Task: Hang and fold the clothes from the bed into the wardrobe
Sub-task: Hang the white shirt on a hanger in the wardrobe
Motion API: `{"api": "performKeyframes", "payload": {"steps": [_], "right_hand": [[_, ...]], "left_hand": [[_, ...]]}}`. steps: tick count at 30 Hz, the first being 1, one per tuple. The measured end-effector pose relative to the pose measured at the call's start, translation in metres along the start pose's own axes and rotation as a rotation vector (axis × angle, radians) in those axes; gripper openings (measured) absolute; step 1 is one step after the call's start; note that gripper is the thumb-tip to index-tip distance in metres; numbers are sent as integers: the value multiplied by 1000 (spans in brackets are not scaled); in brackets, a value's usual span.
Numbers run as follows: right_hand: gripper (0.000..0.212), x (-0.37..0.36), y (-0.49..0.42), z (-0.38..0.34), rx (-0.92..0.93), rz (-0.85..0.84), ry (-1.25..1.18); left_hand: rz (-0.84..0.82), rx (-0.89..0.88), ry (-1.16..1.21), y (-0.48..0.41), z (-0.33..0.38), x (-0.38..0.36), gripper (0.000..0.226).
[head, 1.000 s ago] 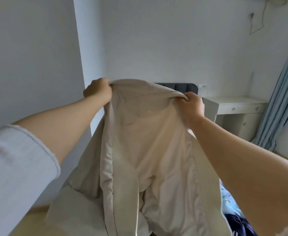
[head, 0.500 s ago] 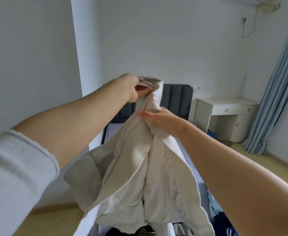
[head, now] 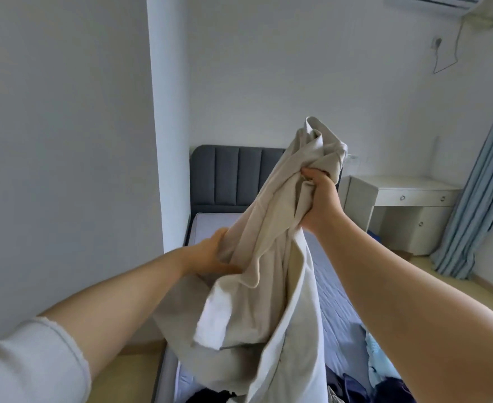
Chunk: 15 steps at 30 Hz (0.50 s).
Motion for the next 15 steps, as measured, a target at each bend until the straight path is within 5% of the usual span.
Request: {"api": "performKeyframes", "payload": {"steps": [2, 4, 8, 11, 15], "right_hand": [[22, -2, 2, 2, -8, -53, 15], [22, -2, 2, -1, 3, -53, 58], [27, 22, -3, -19, 87, 278, 285], [31, 48, -8, -19, 77, 467, 464], [31, 63, -13, -1, -16, 514, 581]], "left_hand": [[16, 109, -33, 5, -16, -2, 47], [199, 206, 84, 10, -15, 7, 30], [640, 363, 779, 9, 9, 55, 21], [702, 282, 1053, 3, 44, 94, 17], [710, 104, 1198, 4, 91, 125, 38]]}}
Point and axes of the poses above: each hand's wrist, its own y-axis away from the middle knuckle, its own x-axis out of the back of the hand, z = x × y, the point moved 2 cm from there along -y, towards the middle knuckle, and after that the axes turned 12 degrees about -x, right-handed, at the moved point
